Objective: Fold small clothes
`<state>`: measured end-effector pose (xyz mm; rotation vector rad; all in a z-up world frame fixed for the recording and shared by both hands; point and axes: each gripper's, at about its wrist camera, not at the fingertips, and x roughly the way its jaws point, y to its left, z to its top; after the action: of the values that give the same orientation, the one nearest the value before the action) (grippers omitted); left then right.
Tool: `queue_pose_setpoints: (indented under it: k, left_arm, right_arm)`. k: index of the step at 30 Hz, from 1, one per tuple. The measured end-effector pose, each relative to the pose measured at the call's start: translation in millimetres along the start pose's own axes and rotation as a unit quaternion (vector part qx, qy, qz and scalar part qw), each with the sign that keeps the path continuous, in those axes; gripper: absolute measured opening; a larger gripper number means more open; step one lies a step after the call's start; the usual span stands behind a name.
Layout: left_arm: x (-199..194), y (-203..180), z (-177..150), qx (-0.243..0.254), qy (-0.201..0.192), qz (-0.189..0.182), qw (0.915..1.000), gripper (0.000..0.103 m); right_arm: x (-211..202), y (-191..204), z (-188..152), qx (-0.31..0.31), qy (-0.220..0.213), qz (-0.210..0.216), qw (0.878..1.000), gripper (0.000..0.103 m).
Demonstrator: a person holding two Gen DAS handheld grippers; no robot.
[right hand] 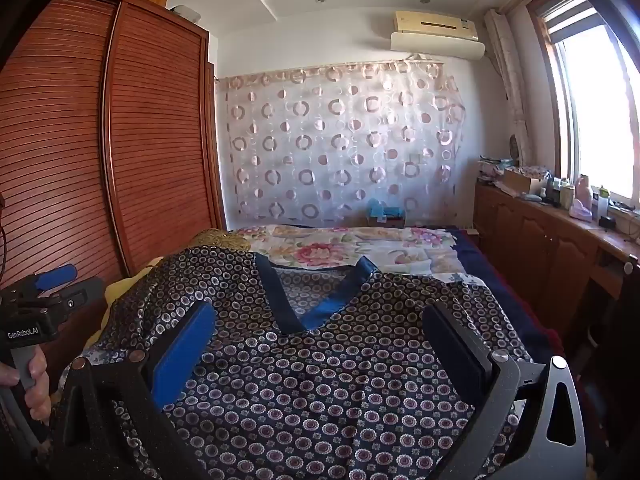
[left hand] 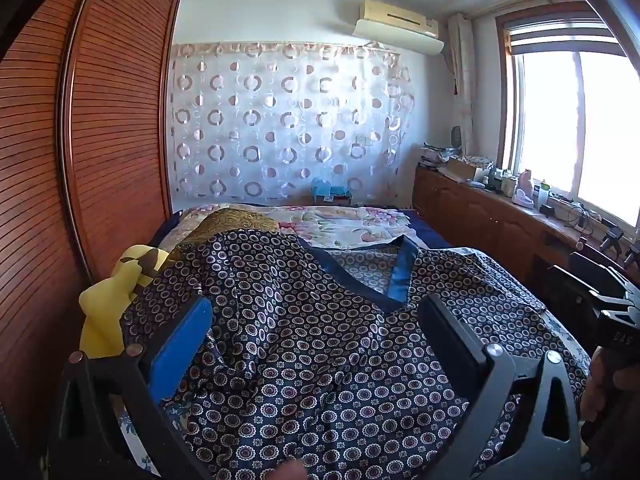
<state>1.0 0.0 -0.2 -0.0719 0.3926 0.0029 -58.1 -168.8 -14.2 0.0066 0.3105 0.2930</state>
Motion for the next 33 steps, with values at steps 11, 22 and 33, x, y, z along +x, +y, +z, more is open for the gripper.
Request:
queue_pose_setpoints:
  k: [11, 22, 33]
  left_arm:
    - [1.2, -2.2, 0.8, 0.009, 0.0, 0.004, 1.0, 0.103]
    - [0.2, -3.9, 1.7, 0.013, -0.002, 0.003, 0.9999, 0.103]
    - [-0.6, -5.7, 4.2, 0.015, -0.002, 0.002, 0.9999, 0.103]
  right_arm:
    - [-1.7, -0.3, -2.2, 0.001, 0.005, -0.004, 1.0, 0.103]
    - [0.9, 2.1, -0.4, -0.001, 0.007, -0.002, 1.0, 0.103]
    - [-0.9, 2.0, -1.4, 0.0, 0.003, -0.002, 1.0, 0.103]
